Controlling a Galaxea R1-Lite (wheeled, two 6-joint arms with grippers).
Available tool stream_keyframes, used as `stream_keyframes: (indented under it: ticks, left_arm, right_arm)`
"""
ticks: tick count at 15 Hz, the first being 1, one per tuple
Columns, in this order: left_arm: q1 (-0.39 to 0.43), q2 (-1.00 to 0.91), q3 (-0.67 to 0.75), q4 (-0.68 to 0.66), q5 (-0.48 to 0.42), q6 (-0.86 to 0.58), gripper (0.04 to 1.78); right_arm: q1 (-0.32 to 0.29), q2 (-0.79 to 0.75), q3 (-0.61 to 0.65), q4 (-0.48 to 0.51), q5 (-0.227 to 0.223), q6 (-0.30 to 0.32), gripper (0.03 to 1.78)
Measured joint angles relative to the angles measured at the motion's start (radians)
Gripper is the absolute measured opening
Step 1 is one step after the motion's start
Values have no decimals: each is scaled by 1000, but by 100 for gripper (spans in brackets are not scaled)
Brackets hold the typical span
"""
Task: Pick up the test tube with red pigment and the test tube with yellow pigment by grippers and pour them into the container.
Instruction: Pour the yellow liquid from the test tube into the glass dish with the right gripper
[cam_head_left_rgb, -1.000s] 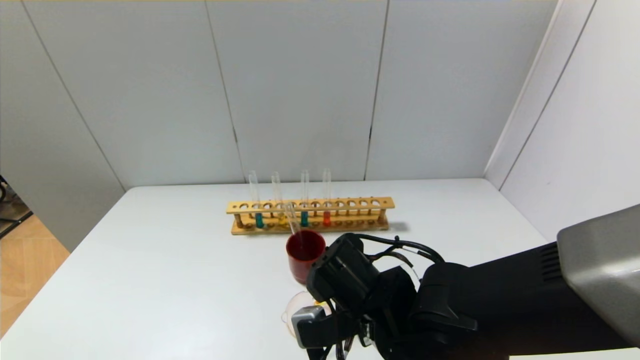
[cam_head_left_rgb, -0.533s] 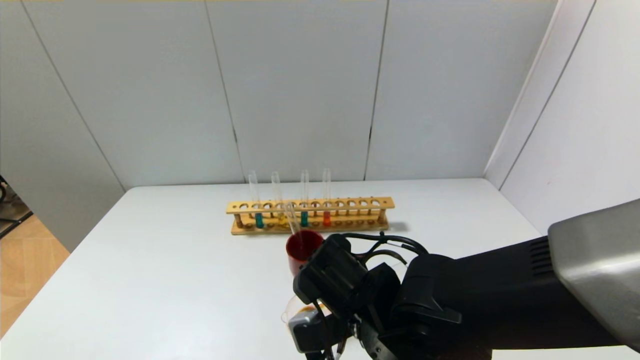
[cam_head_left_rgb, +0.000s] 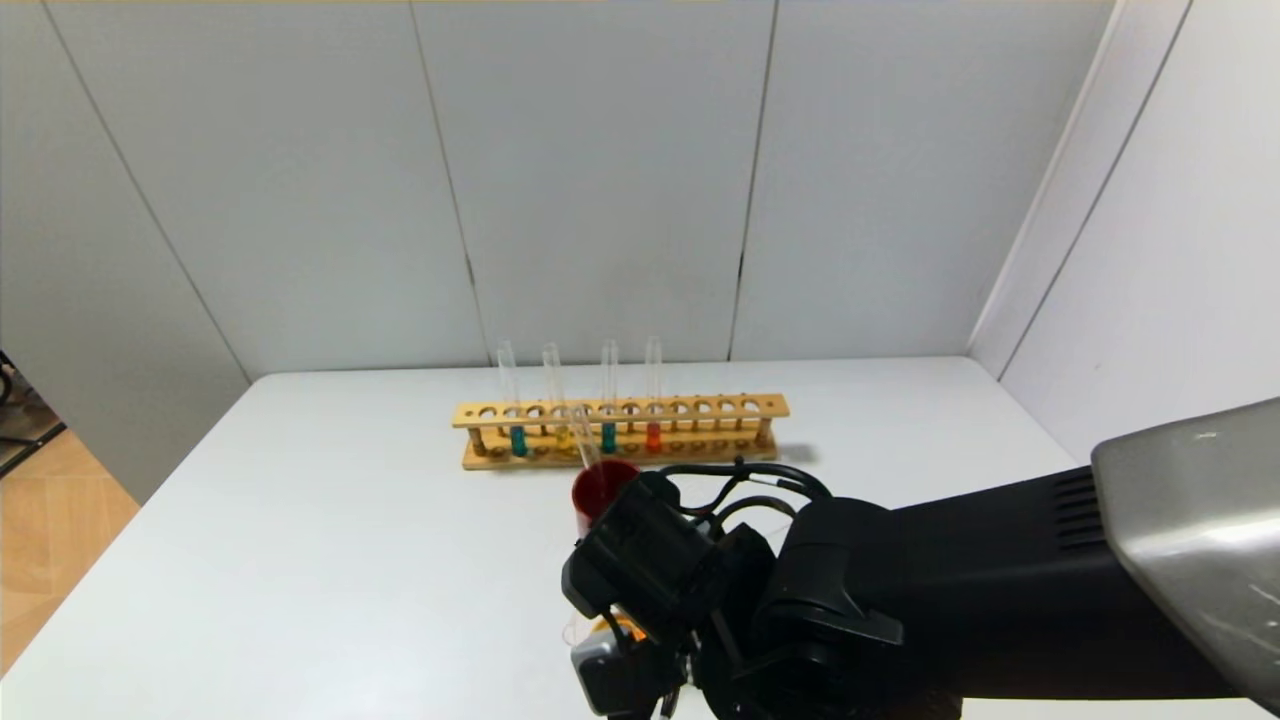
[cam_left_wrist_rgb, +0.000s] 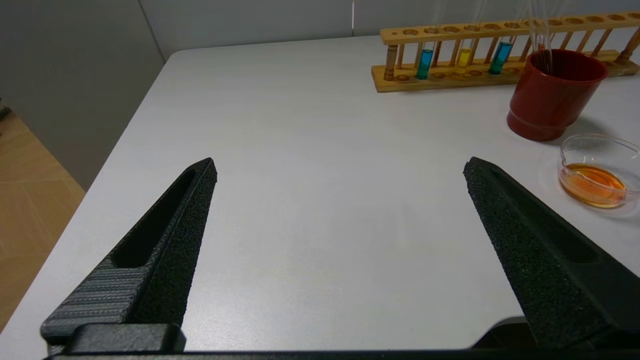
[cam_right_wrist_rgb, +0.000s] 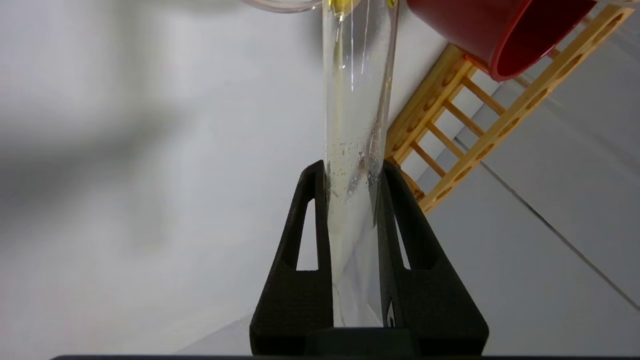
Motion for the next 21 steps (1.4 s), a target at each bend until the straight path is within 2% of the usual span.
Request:
stream_keyframes:
  ticks: [3, 6, 21]
  left_arm:
    - [0, 0, 0, -1, 0, 0, 175]
    - [0, 0, 0, 0, 0, 0, 175]
    - [0, 0, 0, 0, 0, 0, 175]
  right_arm:
    - [10, 13, -41, 40, -7, -1, 28]
    - [18, 22, -70, 86, -33, -1, 28]
    - [46, 79, -233, 284, -74, 0, 28]
